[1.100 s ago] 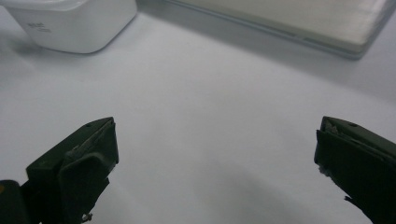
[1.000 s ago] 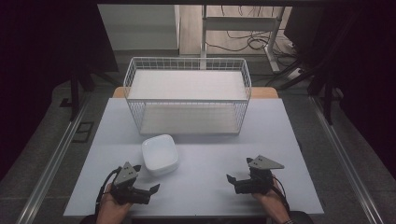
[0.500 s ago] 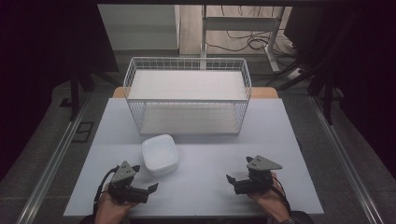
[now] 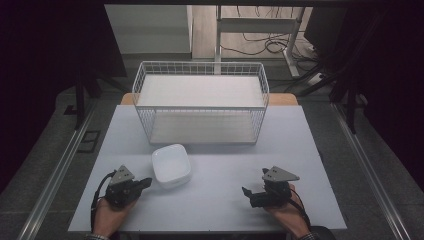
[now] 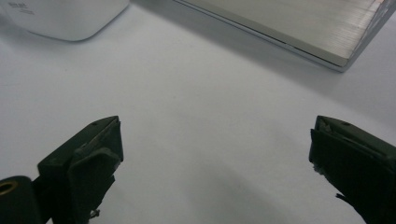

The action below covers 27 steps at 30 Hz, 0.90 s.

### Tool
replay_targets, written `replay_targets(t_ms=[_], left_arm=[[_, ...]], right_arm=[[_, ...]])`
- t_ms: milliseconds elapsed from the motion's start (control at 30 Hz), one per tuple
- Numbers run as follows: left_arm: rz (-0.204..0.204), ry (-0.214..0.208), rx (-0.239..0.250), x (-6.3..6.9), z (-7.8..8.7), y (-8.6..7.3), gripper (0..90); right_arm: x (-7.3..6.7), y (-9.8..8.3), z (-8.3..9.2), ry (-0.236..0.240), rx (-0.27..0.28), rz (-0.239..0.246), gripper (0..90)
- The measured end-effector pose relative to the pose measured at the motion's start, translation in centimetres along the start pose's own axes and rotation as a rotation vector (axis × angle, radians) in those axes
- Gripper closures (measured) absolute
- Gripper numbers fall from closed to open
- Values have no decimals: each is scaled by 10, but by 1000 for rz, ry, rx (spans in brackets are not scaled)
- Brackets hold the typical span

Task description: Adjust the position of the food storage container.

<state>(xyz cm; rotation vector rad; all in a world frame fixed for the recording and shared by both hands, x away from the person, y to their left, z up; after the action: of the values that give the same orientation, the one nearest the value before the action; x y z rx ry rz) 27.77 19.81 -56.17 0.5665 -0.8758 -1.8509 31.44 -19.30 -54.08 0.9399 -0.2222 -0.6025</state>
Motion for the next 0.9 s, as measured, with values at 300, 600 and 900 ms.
replay_targets(t_ms=[300, 600, 900], left_arm=[[-27, -46, -42, 14, -13, 4, 898], [-89, -145, -44, 46, -21, 13, 898], [18, -54, -14, 4, -15, 13, 897]], right_arm=[[1, 0, 0, -6, 7, -9, 41], [1, 1, 1, -9, 14, -18, 55], [0, 0, -2, 30, 0, -72, 127]])
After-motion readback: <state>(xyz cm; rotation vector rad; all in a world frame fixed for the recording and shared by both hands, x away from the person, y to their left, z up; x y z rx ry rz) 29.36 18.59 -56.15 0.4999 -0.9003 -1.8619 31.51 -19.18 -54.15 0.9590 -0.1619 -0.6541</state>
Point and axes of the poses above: each handheld gripper's, and its own axes: z roughly backward along the jaws, y roughly out of its top, x roughly to its right, the point moved 6 cm from there along -z, roughly forward along the jaws, and after that the axes turned 13 degrees about y, right-handed, at the moved point
